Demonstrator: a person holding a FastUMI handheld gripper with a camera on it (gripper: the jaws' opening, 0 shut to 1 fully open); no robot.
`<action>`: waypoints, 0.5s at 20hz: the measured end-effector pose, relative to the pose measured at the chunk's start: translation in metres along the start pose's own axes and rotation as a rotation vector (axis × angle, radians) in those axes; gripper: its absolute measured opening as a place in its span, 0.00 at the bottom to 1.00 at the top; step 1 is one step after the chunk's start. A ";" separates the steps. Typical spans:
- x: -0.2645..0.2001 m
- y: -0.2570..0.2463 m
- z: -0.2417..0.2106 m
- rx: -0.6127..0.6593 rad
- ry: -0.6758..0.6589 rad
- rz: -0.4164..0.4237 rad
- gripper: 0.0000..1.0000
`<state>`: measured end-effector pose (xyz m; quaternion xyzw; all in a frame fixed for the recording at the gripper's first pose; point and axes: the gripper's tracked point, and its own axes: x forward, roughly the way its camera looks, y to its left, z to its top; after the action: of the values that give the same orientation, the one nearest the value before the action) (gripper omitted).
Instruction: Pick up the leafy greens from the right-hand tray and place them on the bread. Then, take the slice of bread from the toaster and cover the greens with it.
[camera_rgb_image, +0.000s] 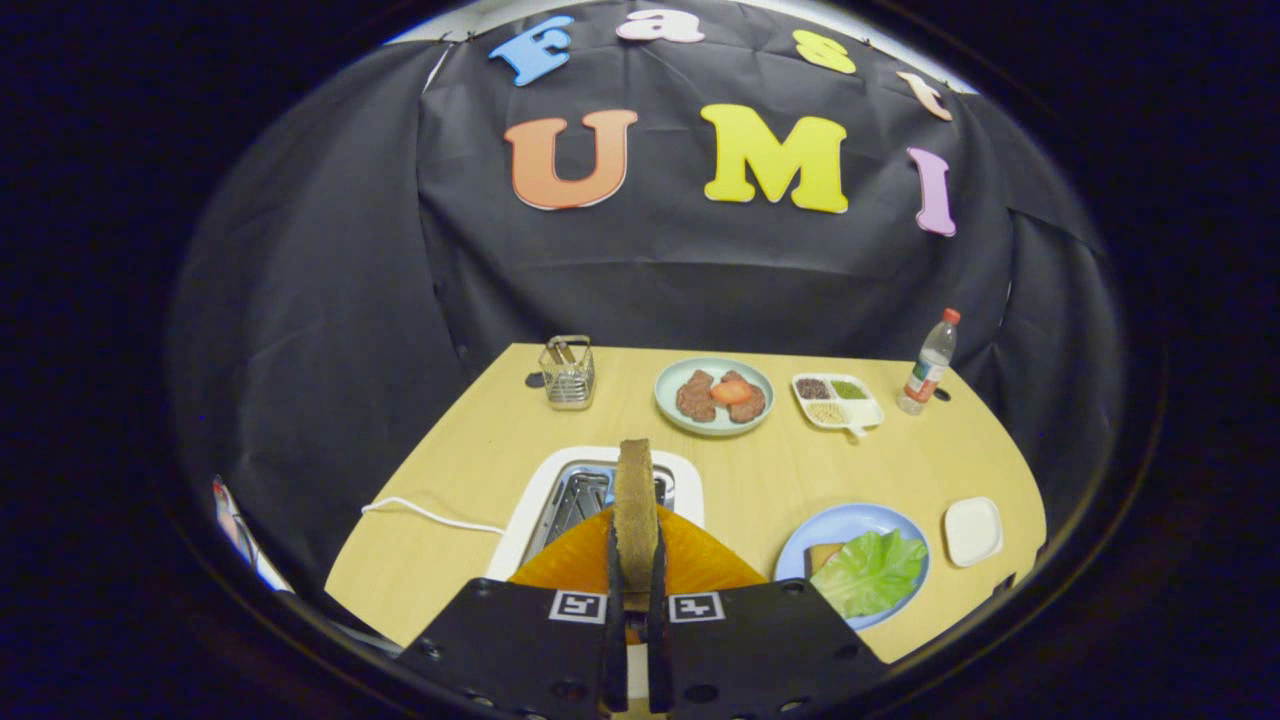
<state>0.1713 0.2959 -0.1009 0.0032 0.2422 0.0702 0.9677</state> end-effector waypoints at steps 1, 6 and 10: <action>-0.007 0.000 0.007 -0.004 -0.012 0.001 0.08; -0.043 -0.013 0.043 0.018 -0.082 0.015 0.08; -0.063 -0.042 0.055 0.032 -0.149 -0.002 0.08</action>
<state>0.1481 0.2468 -0.0249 0.0236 0.1705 0.0647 0.9829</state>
